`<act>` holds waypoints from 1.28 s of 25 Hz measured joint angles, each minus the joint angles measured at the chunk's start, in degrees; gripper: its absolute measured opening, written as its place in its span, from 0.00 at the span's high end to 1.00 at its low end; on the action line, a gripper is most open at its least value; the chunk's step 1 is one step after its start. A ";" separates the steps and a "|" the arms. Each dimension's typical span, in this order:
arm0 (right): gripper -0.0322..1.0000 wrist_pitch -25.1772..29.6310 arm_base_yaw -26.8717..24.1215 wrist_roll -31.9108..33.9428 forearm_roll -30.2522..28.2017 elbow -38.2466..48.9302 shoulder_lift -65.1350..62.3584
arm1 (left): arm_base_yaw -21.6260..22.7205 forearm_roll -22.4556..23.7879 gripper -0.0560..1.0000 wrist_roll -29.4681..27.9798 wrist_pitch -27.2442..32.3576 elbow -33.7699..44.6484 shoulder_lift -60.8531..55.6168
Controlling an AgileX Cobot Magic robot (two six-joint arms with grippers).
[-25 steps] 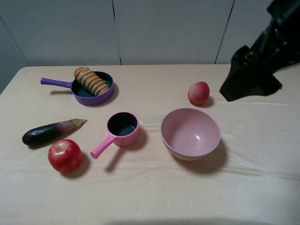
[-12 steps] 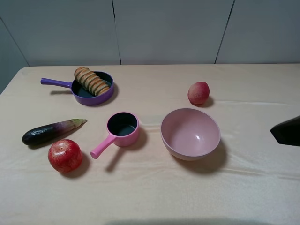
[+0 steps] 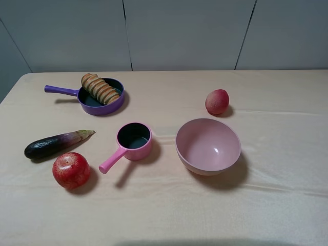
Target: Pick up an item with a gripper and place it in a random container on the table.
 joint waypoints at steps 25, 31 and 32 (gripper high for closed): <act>0.30 -5.51 -26.20 -4.30 4.84 7.82 -19.32 | 0.00 0.00 0.01 0.00 0.00 0.00 0.00; 0.30 -5.38 -26.20 -4.55 4.84 7.84 -19.40 | 0.00 0.00 0.01 0.00 0.00 0.00 0.00; 0.30 -5.38 -26.20 -4.55 4.84 7.84 -19.40 | 0.00 0.00 0.01 0.00 0.00 0.00 0.00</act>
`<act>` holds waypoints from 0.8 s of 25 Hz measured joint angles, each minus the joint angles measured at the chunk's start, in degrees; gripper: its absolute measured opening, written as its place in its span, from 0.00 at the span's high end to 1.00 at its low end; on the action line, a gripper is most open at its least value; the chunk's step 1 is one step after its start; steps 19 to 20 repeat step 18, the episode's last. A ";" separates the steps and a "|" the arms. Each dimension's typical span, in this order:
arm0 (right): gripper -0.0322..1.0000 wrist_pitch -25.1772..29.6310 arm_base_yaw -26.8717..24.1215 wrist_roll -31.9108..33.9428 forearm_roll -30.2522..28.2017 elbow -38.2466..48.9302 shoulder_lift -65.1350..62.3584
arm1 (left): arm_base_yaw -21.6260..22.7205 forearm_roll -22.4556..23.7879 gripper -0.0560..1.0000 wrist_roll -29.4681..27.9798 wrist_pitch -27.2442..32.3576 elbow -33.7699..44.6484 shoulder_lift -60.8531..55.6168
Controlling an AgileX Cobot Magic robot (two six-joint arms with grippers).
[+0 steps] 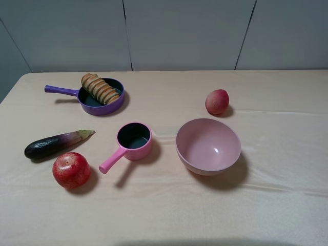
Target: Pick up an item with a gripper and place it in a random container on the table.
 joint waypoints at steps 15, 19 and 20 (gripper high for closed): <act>0.30 0.07 0.00 -0.06 0.07 0.00 0.00 | 0.00 0.00 0.01 0.00 0.00 0.00 0.00; 0.30 0.07 0.00 -0.06 0.07 0.00 0.00 | 0.00 0.00 0.01 0.00 0.00 0.00 0.00; 0.30 0.07 0.00 -0.06 0.07 0.00 0.00 | 0.00 0.00 0.01 0.00 0.00 0.00 0.00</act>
